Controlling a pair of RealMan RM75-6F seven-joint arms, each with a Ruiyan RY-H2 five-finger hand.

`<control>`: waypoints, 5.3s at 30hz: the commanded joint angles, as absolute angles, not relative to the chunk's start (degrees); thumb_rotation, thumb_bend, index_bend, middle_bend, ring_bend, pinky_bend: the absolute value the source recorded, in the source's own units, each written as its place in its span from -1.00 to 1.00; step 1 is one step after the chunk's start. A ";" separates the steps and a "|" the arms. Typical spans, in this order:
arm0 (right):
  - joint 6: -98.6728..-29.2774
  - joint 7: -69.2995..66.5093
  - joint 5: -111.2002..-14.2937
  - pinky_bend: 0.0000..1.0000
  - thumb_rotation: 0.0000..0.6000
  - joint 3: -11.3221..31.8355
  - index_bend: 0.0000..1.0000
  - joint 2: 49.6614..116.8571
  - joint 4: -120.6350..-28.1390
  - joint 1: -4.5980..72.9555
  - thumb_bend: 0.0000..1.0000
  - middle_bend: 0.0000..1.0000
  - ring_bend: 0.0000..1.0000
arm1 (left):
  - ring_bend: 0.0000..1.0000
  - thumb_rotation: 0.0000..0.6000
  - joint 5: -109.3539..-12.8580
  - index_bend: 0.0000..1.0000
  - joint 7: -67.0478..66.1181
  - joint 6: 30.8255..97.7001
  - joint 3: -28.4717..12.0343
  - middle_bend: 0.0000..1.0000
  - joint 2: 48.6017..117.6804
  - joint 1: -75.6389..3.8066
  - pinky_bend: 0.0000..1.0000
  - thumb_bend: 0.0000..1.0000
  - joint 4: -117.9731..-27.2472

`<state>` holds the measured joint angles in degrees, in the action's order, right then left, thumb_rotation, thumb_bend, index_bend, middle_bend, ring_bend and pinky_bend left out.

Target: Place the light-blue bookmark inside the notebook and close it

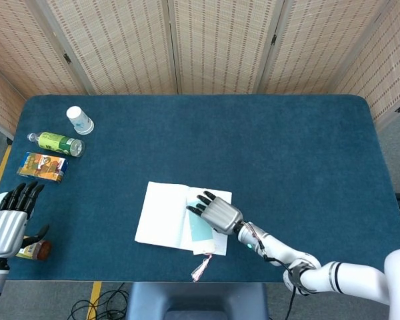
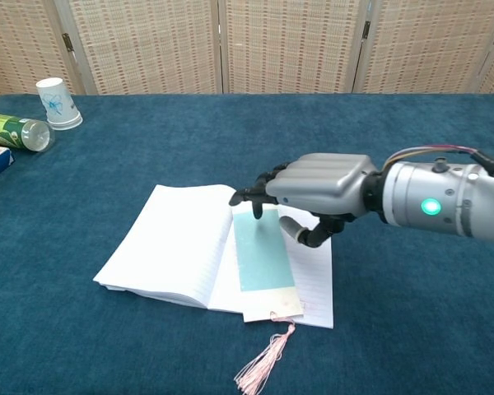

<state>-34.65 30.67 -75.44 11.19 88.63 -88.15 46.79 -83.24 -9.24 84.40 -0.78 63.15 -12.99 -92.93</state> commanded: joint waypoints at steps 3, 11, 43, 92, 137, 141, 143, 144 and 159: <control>-34.03 30.73 -73.03 -0.81 1.00 11.79 -1.00 91.90 -84.49 50.07 0.48 -0.54 -0.88 | -0.91 1.00 -83.17 -0.84 -8.40 84.22 -1.03 -0.84 63.15 -12.43 -0.68 -0.40 -92.32; -34.08 30.26 -70.04 -0.81 1.00 11.13 -1.00 95.72 -79.93 53.54 0.49 -0.54 -0.88 | -0.91 1.00 -82.95 -0.84 -6.67 83.25 -1.23 -0.84 63.14 -11.78 -0.68 -0.40 -91.17; -48.26 21.50 -81.11 -0.81 1.00 1.70 -1.00 85.11 -91.22 48.71 -0.65 -0.66 -0.90 | -0.91 1.00 -83.86 -0.84 -5.08 81.82 -2.20 -0.85 63.44 -10.80 -0.68 -0.40 -90.93; -45.07 24.59 -83.86 -0.95 1.00 1.24 -1.00 95.06 -85.42 49.24 -0.87 -0.94 -1.00 | -0.91 1.00 -83.88 -0.84 -3.64 81.42 -2.36 -0.88 63.92 -9.34 -0.68 -0.40 -89.21; -72.41 25.77 -90.12 -0.95 1.00 -6.36 -0.98 61.13 -103.84 29.51 -0.63 -0.70 -0.97 | -0.91 1.00 -97.96 -0.72 -6.21 79.67 -0.65 -0.88 67.11 -15.89 -0.68 -0.40 -87.83; -79.10 24.20 -89.95 -0.95 1.00 -6.99 -0.98 57.52 -105.03 24.08 -0.63 -0.70 -0.97 | -0.91 1.00 -102.35 -0.70 -6.73 78.88 0.00 -0.88 69.11 -18.38 -0.68 -0.40 -86.96; -82.20 23.12 -90.07 -0.95 1.00 -7.18 -0.98 56.23 -104.89 21.48 -0.63 -0.70 -0.97 | -0.91 1.00 -104.99 -0.71 -7.14 78.57 0.45 -0.88 70.46 -19.80 -0.68 -0.41 -85.84; -83.41 22.66 -90.17 -0.95 1.00 -7.23 -0.98 55.76 -104.82 20.45 -0.63 -0.70 -0.97 | -0.91 1.00 -106.18 -0.71 -7.37 78.43 0.67 -0.88 71.07 -20.43 -0.68 -0.41 -85.26; -91.22 17.07 -91.13 -0.95 1.00 -6.25 -0.98 54.83 -101.52 10.63 -0.63 -0.70 -0.97 | -0.91 1.00 -113.63 -0.71 -11.00 72.97 1.54 -0.88 84.55 -29.50 -0.68 -0.46 -73.63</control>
